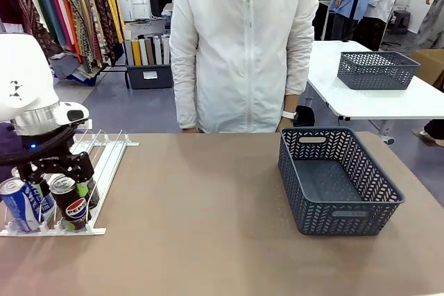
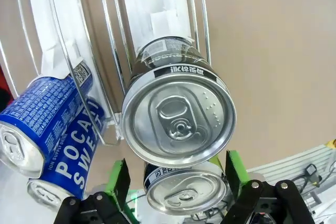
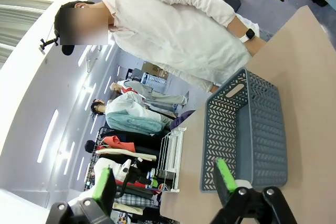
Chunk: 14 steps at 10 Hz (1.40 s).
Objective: Retrieve and store the cans from the dispenser.
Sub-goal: Pick up one can from the Automatic Can Dispenser and place it in the middle of the table.
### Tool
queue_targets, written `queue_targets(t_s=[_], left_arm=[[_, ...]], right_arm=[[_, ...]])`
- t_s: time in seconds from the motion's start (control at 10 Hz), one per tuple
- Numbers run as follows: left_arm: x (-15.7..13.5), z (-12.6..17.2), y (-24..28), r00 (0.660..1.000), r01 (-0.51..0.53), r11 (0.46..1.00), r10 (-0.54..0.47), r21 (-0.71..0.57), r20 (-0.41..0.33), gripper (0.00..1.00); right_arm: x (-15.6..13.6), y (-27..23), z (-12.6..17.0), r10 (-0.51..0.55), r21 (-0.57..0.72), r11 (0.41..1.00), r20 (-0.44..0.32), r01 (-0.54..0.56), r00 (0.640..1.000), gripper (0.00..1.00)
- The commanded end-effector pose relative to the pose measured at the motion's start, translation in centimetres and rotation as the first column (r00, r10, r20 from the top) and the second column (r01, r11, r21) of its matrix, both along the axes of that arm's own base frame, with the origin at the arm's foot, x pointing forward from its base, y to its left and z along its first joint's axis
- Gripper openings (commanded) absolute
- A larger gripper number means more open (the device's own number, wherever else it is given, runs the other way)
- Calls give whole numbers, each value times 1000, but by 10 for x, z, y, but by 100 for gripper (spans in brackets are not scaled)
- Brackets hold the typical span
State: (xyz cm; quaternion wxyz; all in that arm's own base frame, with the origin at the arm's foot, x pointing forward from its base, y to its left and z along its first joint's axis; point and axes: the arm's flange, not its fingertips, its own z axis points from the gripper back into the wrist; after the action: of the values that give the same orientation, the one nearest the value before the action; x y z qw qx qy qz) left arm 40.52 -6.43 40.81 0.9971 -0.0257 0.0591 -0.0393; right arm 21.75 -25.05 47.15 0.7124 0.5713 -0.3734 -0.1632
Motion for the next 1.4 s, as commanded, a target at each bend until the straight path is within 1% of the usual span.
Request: queue_targets(t_s=[0.0, 0.5, 0.7, 0.8, 0.9, 1.1, 1.2, 1.3], left_arm=[[4, 4, 0, 999, -35, 999, 35, 2, 11, 0], [4, 2, 0, 999, -30, 1000, 30, -7, 15, 0], [2, 7, -4, 1000, -12, 1000, 12, 9, 18, 0], [-4, 22, -4, 999, -13, 999, 12, 31, 37, 0], [-15, 48, -4, 998, -7, 998, 3, 59, 64, 0], [-48, 116, -3, 991, -3, 995, -11, 104, 130, 0], [-64, 144, -3, 985, 8, 992, -29, 127, 167, 0], [-78, 167, -4, 976, -12, 990, -20, 143, 216, 0]], right_arm=[[2, -2, 5, -8, 16, 1000, 25, 8, 1000, 100], [2, -2, 5, -8, 16, 1000, 25, 8, 1000, 100], [2, -2, 5, -8, 16, 1000, 25, 8, 1000, 100], [2, -2, 5, -8, 16, 1000, 25, 8, 1000, 100], [2, -2, 5, -8, 16, 1000, 25, 8, 1000, 100], [2, -2, 5, -8, 16, 1000, 25, 8, 1000, 100], [2, -2, 5, -8, 16, 1000, 25, 8, 1000, 100], [2, -2, 5, -8, 16, 1000, 25, 8, 1000, 100]])
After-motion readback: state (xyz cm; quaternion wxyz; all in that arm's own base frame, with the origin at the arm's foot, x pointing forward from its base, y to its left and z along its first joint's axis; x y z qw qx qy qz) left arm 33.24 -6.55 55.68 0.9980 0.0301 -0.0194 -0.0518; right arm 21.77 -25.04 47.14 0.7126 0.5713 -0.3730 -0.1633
